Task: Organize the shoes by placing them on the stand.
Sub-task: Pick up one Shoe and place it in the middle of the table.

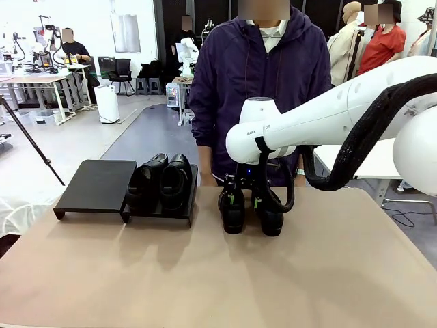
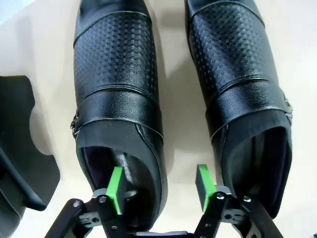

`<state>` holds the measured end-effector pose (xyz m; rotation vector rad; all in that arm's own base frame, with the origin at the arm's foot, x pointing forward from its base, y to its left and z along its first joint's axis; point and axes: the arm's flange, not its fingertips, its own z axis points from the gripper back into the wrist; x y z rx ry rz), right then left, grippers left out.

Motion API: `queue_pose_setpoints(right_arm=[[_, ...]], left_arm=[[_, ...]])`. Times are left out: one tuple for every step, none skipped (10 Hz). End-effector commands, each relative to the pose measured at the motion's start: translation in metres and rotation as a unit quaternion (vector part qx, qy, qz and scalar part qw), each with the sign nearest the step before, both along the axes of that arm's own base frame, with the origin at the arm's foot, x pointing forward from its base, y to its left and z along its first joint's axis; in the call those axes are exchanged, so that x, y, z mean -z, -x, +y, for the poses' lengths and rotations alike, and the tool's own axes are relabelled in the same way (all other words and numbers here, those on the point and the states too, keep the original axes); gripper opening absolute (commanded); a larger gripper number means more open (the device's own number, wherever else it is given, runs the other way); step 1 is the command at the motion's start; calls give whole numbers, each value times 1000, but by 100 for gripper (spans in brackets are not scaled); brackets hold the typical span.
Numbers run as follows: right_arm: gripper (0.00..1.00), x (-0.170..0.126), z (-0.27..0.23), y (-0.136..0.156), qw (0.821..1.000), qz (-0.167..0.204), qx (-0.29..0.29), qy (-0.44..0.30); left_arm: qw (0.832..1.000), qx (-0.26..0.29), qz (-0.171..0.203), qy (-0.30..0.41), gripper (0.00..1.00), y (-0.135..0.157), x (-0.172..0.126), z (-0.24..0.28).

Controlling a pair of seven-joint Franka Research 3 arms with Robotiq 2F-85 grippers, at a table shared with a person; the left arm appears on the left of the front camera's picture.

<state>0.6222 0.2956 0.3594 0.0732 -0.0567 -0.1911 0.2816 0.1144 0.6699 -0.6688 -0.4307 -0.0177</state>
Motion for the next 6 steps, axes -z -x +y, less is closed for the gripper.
queue_pose_setpoints(right_arm=[[0,-2,4,-9,1000,5,1,-1],[0,0,6,-9,1000,7,-4,-4],[0,2,8,-9,1000,8,-6,-3],[0,2,8,-10,1000,10,-7,-5],[0,2,9,-9,1000,9,-10,-5],[0,2,9,-9,1000,11,-12,-7]], left_arm=[[1000,8,-5,-3,100,1,0,1],[1000,8,-5,-3,100,1,0,1],[1000,8,-5,-3,100,1,0,1],[1000,8,-5,-3,100,1,0,1],[1000,8,-5,-3,100,1,0,1],[1000,8,-5,-3,100,1,0,1]])
